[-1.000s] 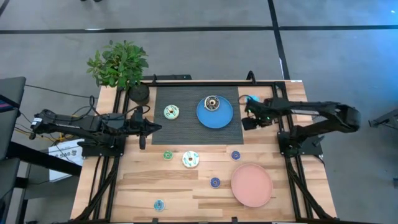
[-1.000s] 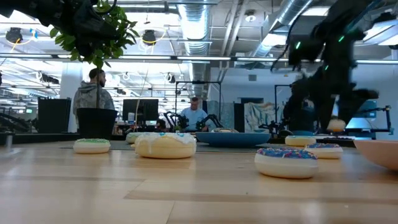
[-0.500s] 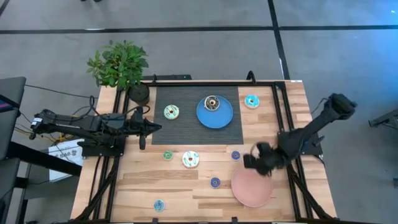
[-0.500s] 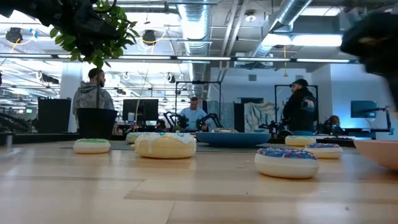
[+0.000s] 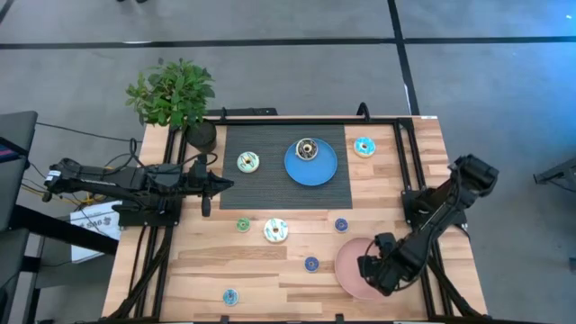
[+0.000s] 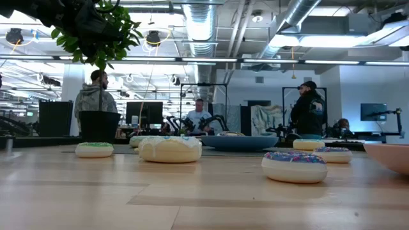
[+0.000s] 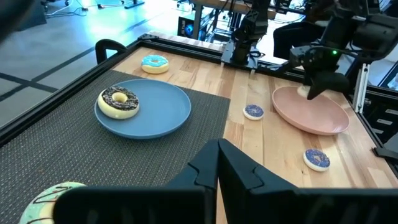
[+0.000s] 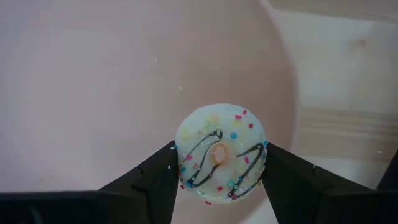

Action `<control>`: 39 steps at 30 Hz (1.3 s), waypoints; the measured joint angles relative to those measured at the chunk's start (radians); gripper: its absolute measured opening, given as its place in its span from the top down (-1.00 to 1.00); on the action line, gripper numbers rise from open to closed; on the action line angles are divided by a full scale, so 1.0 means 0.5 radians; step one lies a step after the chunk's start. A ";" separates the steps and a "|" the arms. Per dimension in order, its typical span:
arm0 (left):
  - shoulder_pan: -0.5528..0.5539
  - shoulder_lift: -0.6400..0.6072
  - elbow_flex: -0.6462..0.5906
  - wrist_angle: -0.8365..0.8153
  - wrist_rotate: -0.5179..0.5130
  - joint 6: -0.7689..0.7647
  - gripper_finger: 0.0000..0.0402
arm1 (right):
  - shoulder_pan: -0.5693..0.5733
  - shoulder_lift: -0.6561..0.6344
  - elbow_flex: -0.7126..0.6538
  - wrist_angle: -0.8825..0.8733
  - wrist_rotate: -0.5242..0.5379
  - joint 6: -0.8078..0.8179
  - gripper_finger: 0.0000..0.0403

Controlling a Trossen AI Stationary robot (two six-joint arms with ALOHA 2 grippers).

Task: Pick & Place donuts
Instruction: Put the small white donut on the pink plate, then put the large light blue donut on the blue plate

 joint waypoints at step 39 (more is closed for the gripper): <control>0.001 0.001 0.001 0.042 0.019 -0.358 0.89 | 0.004 -0.131 0.394 -0.510 0.422 -0.536 -0.04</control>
